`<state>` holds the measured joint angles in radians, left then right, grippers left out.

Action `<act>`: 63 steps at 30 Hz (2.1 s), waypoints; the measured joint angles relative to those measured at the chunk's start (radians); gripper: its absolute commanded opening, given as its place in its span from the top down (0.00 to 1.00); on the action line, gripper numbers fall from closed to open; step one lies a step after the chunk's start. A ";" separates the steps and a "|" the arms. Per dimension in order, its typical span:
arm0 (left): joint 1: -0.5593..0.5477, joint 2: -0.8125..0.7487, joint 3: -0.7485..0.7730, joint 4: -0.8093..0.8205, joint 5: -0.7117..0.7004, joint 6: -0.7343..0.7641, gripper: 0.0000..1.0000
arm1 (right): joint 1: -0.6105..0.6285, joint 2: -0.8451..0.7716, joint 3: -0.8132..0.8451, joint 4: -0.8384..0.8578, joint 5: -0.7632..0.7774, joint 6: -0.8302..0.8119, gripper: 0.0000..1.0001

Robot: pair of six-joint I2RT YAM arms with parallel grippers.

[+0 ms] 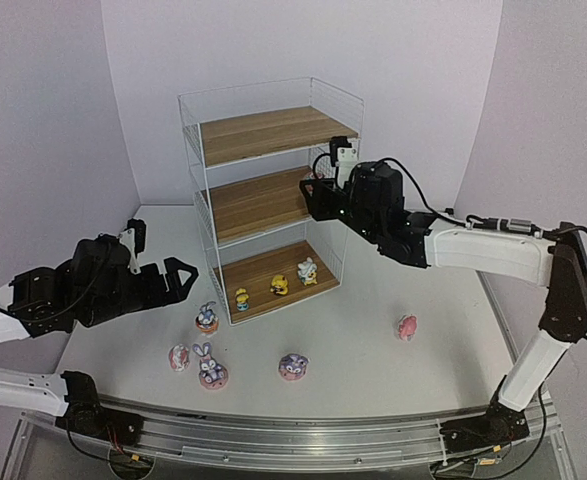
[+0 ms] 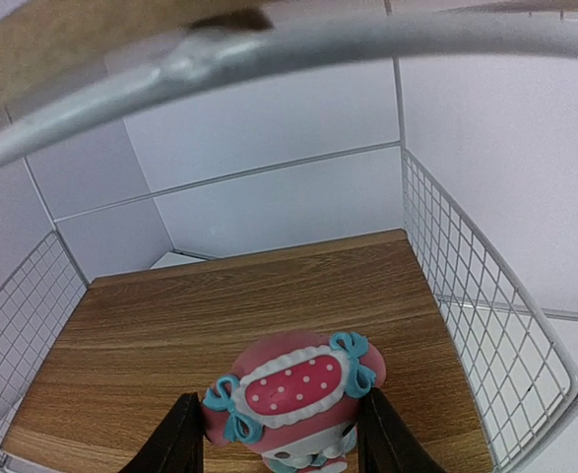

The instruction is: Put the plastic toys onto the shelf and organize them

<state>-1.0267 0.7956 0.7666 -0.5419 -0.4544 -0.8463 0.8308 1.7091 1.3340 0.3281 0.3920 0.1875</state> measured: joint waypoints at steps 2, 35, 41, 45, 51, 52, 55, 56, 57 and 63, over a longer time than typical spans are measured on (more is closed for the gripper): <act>0.000 -0.007 0.000 0.000 -0.005 0.000 0.00 | -0.001 0.014 0.009 0.001 0.001 0.001 0.98; 0.000 -0.045 -0.002 0.001 -0.021 0.003 0.00 | -0.006 0.092 0.020 0.114 0.058 -0.004 0.96; 0.000 -0.045 -0.002 0.003 -0.021 0.008 0.00 | -0.007 0.092 -0.011 0.136 0.055 -0.012 0.96; 0.000 -0.044 -0.002 0.015 -0.021 0.008 0.00 | -0.008 0.092 -0.019 0.152 0.054 -0.020 0.96; 0.000 -0.042 -0.003 0.028 -0.021 0.009 0.00 | -0.008 0.092 -0.020 0.158 0.054 -0.028 0.90; 0.000 -0.042 -0.003 0.028 -0.021 0.009 0.00 | -0.008 0.092 -0.020 0.158 0.054 -0.028 0.88; 0.000 -0.042 -0.004 0.030 -0.021 0.009 0.00 | -0.008 0.092 -0.024 0.165 0.054 -0.031 0.86; 0.000 -0.041 -0.004 0.031 -0.021 0.009 0.00 | -0.008 0.092 -0.026 0.170 0.054 -0.032 0.84; 0.000 -0.041 -0.005 0.031 -0.021 0.009 0.00 | -0.008 0.092 -0.027 0.174 0.054 -0.033 0.82; 0.000 -0.033 -0.010 0.045 -0.021 0.012 0.01 | -0.008 0.092 -0.036 0.192 0.054 -0.033 0.65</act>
<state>-1.0267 0.7631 0.7570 -0.4965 -0.4755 -0.8340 0.8230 1.8008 1.2984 0.5206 0.4458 0.1540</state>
